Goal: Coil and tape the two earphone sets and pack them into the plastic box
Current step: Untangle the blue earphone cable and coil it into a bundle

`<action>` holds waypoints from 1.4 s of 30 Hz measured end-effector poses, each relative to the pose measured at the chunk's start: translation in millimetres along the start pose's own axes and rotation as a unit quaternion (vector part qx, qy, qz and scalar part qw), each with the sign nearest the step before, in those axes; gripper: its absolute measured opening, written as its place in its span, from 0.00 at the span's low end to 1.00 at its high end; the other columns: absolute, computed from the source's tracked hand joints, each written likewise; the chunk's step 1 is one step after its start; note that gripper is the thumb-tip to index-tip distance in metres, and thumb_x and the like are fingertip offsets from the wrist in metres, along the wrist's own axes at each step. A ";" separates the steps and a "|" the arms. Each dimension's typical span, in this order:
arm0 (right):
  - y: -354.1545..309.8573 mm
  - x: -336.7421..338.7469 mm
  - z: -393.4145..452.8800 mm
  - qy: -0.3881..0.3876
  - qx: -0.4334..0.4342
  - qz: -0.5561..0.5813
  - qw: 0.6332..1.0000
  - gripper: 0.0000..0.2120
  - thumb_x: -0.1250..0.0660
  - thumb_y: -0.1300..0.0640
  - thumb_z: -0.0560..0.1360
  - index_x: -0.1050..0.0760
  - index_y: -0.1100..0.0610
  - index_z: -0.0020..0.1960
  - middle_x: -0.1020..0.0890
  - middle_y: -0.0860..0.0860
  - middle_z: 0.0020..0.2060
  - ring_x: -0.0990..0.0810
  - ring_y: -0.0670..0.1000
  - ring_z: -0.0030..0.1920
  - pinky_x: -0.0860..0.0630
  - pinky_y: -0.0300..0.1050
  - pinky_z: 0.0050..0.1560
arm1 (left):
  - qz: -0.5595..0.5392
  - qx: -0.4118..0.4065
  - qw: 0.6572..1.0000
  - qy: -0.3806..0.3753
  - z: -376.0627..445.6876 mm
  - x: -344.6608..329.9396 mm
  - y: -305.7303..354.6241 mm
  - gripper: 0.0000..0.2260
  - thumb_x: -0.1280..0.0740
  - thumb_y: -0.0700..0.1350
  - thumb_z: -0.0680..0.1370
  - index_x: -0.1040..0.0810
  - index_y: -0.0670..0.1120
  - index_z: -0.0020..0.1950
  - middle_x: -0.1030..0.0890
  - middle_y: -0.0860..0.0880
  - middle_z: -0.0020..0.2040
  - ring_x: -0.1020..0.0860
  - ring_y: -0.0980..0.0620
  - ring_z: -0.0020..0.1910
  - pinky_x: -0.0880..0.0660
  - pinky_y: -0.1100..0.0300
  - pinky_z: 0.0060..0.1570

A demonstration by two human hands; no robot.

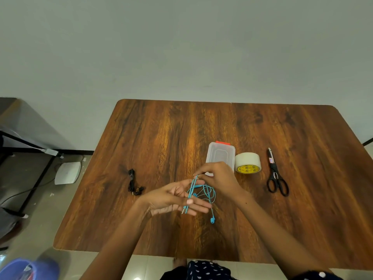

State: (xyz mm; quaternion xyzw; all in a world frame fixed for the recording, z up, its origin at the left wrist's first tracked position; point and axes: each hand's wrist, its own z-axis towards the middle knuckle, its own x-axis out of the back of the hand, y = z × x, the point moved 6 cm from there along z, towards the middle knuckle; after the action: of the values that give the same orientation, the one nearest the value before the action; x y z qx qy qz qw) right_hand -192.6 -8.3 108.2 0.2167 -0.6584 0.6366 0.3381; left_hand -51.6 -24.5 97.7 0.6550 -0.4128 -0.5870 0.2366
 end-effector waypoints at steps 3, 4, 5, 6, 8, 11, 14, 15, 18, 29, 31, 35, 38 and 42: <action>8.5 -11.5 -7.6 -0.008 -0.049 0.115 0.992 0.07 0.32 0.62 0.75 0.17 0.54 0.48 0.15 0.47 0.42 0.18 0.44 0.44 0.22 0.37 0.46 | -0.045 -0.042 0.998 0.014 1.3 0.9 6.3 0.30 0.38 0.35 0.79 0.47 0.47 0.77 0.31 0.32 0.69 0.30 0.37 0.68 0.24 0.57 0.58; 10.0 -18.1 -11.3 -0.013 -0.065 0.139 0.988 0.07 0.33 0.62 0.75 0.17 0.55 0.48 0.15 0.48 0.42 0.17 0.46 0.44 0.20 0.40 0.46 | -0.061 -0.055 0.996 0.034 2.1 3.5 8.0 0.32 0.35 0.36 0.78 0.47 0.47 0.77 0.31 0.32 0.68 0.30 0.37 0.68 0.24 0.57 0.58; 10.4 -25.4 -15.4 -0.020 -0.075 0.148 0.986 0.07 0.34 0.63 0.76 0.18 0.55 0.48 0.16 0.49 0.42 0.17 0.47 0.43 0.20 0.43 0.46 | -0.074 -0.064 0.993 0.063 2.8 6.8 8.6 0.34 0.33 0.37 0.77 0.48 0.48 0.77 0.30 0.32 0.68 0.29 0.37 0.68 0.24 0.57 0.57; 10.8 -32.7 -17.9 -0.026 -0.080 0.145 0.986 0.08 0.35 0.64 0.76 0.19 0.56 0.48 0.16 0.50 0.42 0.18 0.50 0.43 0.20 0.45 0.45 | -0.087 -0.070 0.989 0.095 3.5 10.9 8.8 0.37 0.30 0.38 0.75 0.49 0.48 0.77 0.29 0.33 0.67 0.28 0.38 0.67 0.23 0.56 0.57; 13.6 -44.1 -21.0 -0.030 -0.096 0.137 0.985 0.09 0.36 0.67 0.76 0.20 0.60 0.51 0.17 0.54 0.43 0.18 0.53 0.44 0.21 0.45 0.45 | -0.109 -0.081 0.980 0.147 4.7 17.8 8.5 0.40 0.29 0.37 0.73 0.51 0.49 0.77 0.27 0.33 0.66 0.26 0.39 0.65 0.22 0.55 0.56; 19.9 -51.6 -25.2 -0.006 -0.137 0.124 0.983 0.08 0.36 0.67 0.75 0.21 0.64 0.52 0.18 0.58 0.43 0.18 0.56 0.45 0.23 0.46 0.43 | -0.120 -0.096 0.970 0.187 7.1 22.0 8.3 0.39 0.36 0.34 0.75 0.57 0.48 0.78 0.25 0.34 0.65 0.25 0.40 0.64 0.22 0.55 0.56; 14.6 -55.8 -26.8 -0.013 -0.140 0.118 0.983 0.10 0.35 0.65 0.75 0.22 0.64 0.56 0.17 0.58 0.48 0.19 0.55 0.50 0.22 0.46 0.52 | -0.125 -0.116 0.958 0.232 9.5 26.3 7.4 0.39 0.39 0.33 0.76 0.60 0.48 0.78 0.24 0.35 0.64 0.25 0.40 0.64 0.22 0.55 0.56; 11.9 -55.8 -26.7 -0.010 -0.135 0.119 0.984 0.10 0.35 0.63 0.75 0.21 0.64 0.55 0.17 0.56 0.48 0.19 0.53 0.49 0.21 0.46 0.53 | -0.127 -0.124 0.952 0.249 9.9 27.9 6.9 0.39 0.40 0.33 0.76 0.61 0.48 0.78 0.24 0.36 0.64 0.25 0.40 0.64 0.22 0.55 0.56; 7.3 -55.1 -25.9 0.004 -0.125 0.091 0.988 0.08 0.34 0.59 0.75 0.19 0.62 0.50 0.16 0.54 0.44 0.19 0.50 0.44 0.21 0.47 0.49 | -0.124 -0.145 0.937 0.294 10.5 33.0 4.5 0.40 0.39 0.33 0.76 0.62 0.48 0.78 0.23 0.36 0.63 0.24 0.40 0.64 0.23 0.54 0.58; 14.6 -37.1 -27.7 0.063 -0.133 0.121 0.982 0.08 0.29 0.59 0.73 0.19 0.59 0.51 0.16 0.51 0.47 0.19 0.48 0.47 0.26 0.32 0.48 | -0.146 -0.143 0.937 0.283 -1.6 37.6 7.7 0.36 0.41 0.33 0.76 0.57 0.47 0.78 0.24 0.34 0.64 0.24 0.40 0.64 0.22 0.54 0.55; 15.6 -33.4 -26.8 0.068 -0.131 0.124 0.981 0.06 0.30 0.60 0.74 0.18 0.60 0.49 0.15 0.51 0.45 0.19 0.47 0.46 0.25 0.32 0.48 | -0.164 -0.145 0.936 0.277 -3.2 39.3 8.0 0.35 0.41 0.33 0.76 0.55 0.47 0.78 0.24 0.34 0.64 0.24 0.40 0.63 0.21 0.55 0.54; 14.7 -26.6 -26.3 0.051 -0.099 0.091 0.990 0.04 0.31 0.62 0.74 0.19 0.59 0.49 0.16 0.48 0.42 0.20 0.40 0.41 0.26 0.29 0.44 | -0.169 -0.143 0.938 0.266 -4.7 40.9 7.9 0.35 0.41 0.32 0.77 0.55 0.47 0.78 0.25 0.34 0.65 0.25 0.41 0.64 0.21 0.55 0.54; 4.1 -27.3 -27.9 0.037 -0.053 0.055 0.996 0.06 0.35 0.60 0.77 0.20 0.57 0.51 0.23 0.39 0.38 0.24 0.39 0.38 0.31 0.27 0.39 | -0.184 -0.169 0.927 0.281 -4.3 44.7 9.1 0.35 0.41 0.32 0.77 0.55 0.46 0.78 0.25 0.33 0.65 0.25 0.40 0.65 0.22 0.54 0.54; -12.0 -42.5 -30.4 0.008 -0.008 -0.020 1.000 0.09 0.38 0.57 0.79 0.21 0.56 0.56 0.20 0.49 0.45 0.25 0.43 0.43 0.35 0.26 0.40 | -0.204 -0.201 0.907 0.309 1.2 48.2 9.9 0.36 0.40 0.32 0.76 0.57 0.44 0.77 0.26 0.31 0.64 0.25 0.39 0.64 0.22 0.52 0.55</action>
State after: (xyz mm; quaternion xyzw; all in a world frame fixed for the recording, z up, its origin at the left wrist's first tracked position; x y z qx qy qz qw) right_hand -150.0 14.3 84.7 0.2216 -0.6563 0.6262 0.3578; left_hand -56.9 -69.1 77.8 0.8121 -0.0489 -0.4612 0.3541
